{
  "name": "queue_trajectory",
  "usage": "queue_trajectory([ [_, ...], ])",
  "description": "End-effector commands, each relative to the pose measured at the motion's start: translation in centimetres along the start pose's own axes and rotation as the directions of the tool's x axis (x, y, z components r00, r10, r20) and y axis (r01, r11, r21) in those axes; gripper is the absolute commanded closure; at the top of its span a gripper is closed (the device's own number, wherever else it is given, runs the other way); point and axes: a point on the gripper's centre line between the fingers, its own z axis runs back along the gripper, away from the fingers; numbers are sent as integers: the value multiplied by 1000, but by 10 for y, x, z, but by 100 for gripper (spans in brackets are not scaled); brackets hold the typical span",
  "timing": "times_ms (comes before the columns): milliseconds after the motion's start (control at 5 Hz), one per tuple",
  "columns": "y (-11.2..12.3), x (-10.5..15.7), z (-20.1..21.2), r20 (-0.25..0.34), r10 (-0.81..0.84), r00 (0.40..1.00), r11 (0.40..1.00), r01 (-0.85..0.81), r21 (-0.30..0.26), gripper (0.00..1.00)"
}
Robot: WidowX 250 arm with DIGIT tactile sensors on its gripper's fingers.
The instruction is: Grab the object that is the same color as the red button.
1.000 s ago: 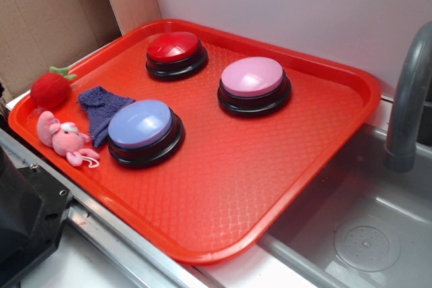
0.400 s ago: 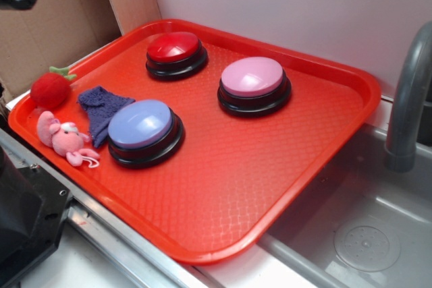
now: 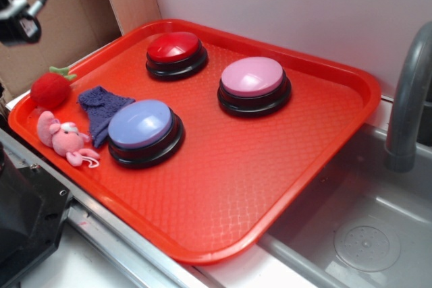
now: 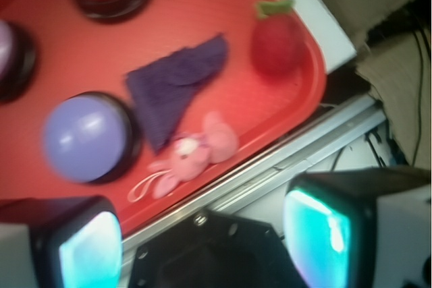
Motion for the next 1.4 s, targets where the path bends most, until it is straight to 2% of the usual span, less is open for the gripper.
queue_trajectory([
  [0,35,31,-40,98,258,961,962,-265,64,0],
  [200,49,49,-58,157,332,930,931,-350,108,0],
  [400,59,66,-80,186,364,913,921,-382,76,0],
  [600,67,76,-94,199,402,894,901,-425,87,0],
  [1000,71,90,-112,176,390,904,911,-407,71,0],
  [1200,64,94,-123,184,371,910,918,-389,77,43],
])
